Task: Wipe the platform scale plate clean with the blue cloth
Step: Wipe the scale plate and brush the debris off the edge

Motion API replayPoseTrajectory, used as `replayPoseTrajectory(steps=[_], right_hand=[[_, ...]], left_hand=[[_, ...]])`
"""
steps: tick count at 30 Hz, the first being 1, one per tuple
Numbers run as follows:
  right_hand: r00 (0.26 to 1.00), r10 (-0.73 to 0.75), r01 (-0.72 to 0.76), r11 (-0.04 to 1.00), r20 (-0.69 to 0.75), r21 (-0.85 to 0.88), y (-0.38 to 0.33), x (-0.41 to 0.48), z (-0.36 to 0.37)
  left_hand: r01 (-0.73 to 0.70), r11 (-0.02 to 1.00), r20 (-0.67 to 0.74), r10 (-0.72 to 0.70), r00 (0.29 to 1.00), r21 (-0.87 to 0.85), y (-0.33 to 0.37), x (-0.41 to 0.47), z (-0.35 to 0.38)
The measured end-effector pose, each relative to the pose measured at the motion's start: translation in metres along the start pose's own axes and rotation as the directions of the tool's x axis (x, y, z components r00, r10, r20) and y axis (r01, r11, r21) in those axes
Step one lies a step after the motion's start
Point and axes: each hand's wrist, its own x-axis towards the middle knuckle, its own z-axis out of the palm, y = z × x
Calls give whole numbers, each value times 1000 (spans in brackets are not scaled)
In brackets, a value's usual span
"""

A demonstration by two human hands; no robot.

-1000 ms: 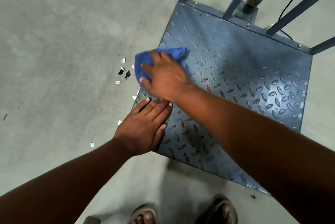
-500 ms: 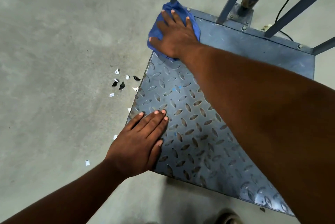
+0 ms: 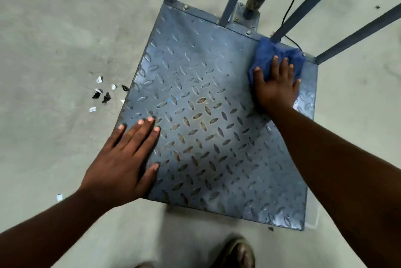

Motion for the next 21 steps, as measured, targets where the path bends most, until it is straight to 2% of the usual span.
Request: replayPoseTrajectory(steps=[1, 2, 3, 4, 5, 6, 7, 8, 9, 10, 12, 14, 15, 16, 17, 19, 21], right_hand=[[998, -69, 69, 997, 13, -34, 7, -9, 1], [978, -206, 208, 975, 36, -72, 10, -20, 1], [918, -392, 397, 913, 67, -94, 11, -34, 2], [802, -589, 597, 796, 100, -98, 7, -51, 4], [651, -747, 759, 645, 133, -91, 7, -71, 8], [506, -846, 862, 501, 168, -73, 7, -90, 13], [408, -894, 912, 406, 187, -48, 9, -105, 18], [370, -911, 928, 371, 183, -31, 11, -114, 21], [373, -912, 927, 374, 169, -31, 14, -113, 24], [429, -891, 903, 427, 146, -47, 19, -104, 23], [670, -740, 742, 667, 57, -70, 32, -66, 19], [909, -417, 417, 908, 27, -24, 56, -15, 2], [968, -249, 249, 968, 38, 11, 71, 7, -7], [990, -134, 132, 991, 50, 36, 86, 23, -15], [995, -81, 78, 995, 62, 54, 98, 32, -20], [995, -58, 49, 992, 78, 119, 112, 29, -19], [998, 14, -32, 963, 69, 267, 123, 3, -12]], left_hand=[[0, 1000, 5, 0, 1000, 0, 0, 0, -1], [-5, 1000, 8, 5, 1000, 1, 2, 0, -1], [-9, 1000, 6, 9, 1000, -3, 4, 0, -2], [-12, 1000, 0, 12, 1000, -4, 4, 0, -3], [-17, 1000, -16, 17, 1000, -7, 5, 1, -3], [-19, 1000, -34, 18, 999, -10, 6, 2, -2], [-15, 1000, -38, 14, 999, -10, 7, 3, 0], [-3, 1000, -29, 2, 1000, -13, 6, 3, 3], [10, 1000, -16, -11, 1000, -24, 4, 3, 6], [15, 999, -8, -15, 1000, -42, 2, 3, 10], [12, 996, -7, -13, 1000, -86, -2, 3, 19], [17, 993, -18, -19, 1000, -113, -5, 2, 24], [11, 994, -21, -14, 1000, -113, -7, 3, 26], [0, 994, -22, -3, 1000, -112, -9, 3, 28], [-8, 993, -26, 5, 1000, -120, -11, 4, 31], [-7, 991, -23, 4, 1000, -137, -17, 4, 39], [23, 989, -7, -24, 1000, -149, -20, 3, 43]])
